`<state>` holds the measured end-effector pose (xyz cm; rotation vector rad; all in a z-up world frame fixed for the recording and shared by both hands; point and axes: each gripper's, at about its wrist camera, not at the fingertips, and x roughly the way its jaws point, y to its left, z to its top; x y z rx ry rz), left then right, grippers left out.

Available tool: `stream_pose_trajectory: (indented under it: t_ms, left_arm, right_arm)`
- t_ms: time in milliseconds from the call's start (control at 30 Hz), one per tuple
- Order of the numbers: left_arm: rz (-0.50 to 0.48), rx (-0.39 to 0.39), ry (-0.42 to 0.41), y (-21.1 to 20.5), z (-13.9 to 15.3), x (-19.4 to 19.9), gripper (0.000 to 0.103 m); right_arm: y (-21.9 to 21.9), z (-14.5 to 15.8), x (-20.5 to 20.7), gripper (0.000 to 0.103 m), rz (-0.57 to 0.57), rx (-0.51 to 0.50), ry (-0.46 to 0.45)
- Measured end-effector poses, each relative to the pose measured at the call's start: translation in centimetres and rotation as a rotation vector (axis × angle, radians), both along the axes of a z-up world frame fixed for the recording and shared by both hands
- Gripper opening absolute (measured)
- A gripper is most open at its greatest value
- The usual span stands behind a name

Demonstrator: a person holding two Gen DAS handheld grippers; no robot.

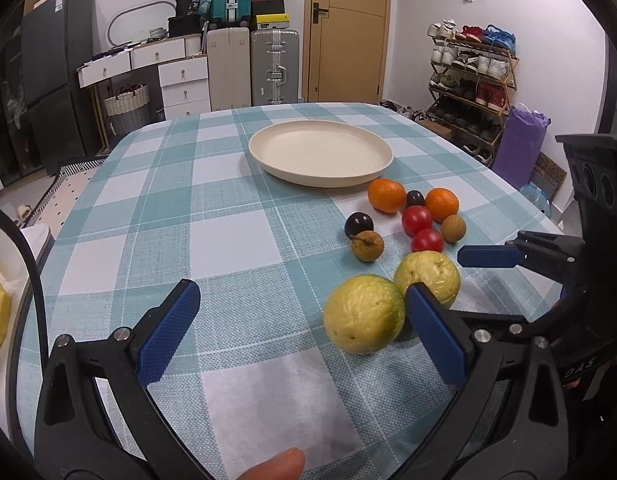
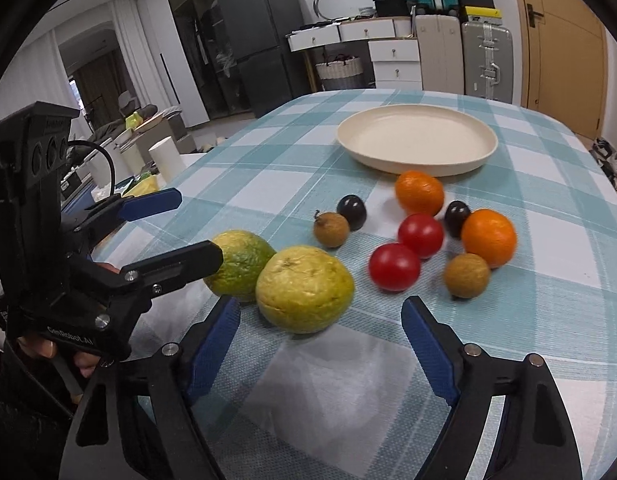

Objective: Organize fruits
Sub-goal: 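Grasp a large yellow guava with the left gripper while the right gripper grasps the other guava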

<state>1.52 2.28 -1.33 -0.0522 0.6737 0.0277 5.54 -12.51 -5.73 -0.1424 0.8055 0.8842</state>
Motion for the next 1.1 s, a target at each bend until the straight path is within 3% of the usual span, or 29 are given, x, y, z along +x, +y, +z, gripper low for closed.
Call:
stream_pose_trajectory:
  t_ms: [233, 400, 467, 733, 1100]
  left_arm:
    - [0.013, -0.051, -0.014, 1.5, 0.6, -0.2, 0.102]
    - [0.020, -0.041, -0.020, 1.8, 0.8, -0.3, 0.102]
    - [0.017, -0.048, -0.020, 1.9, 0.8, -0.4, 0.102]
    - [-0.003, -0.045, -0.004, 1.5, 0.4, -0.2, 0.102]
    - [-0.120, -0.048, 0.053, -1.2, -0.9, 0.5, 0.092]
  right_arm:
    - [1.2, 0.0, 0.2, 0.084, -0.011, -0.022, -0.012]
    - [1.7, 0.0, 0.6, 0.069, 0.016, -0.029, 0.017]
    - [2.2, -0.1, 0.6, 0.058, 0.026, -0.048, 0.016]
    - [2.1, -0.1, 0.6, 0.056, 0.024, -0.031, 0.013]
    - [-2.1, 1.2, 0.2, 0.055, -0.061, 0.036, -0.030]
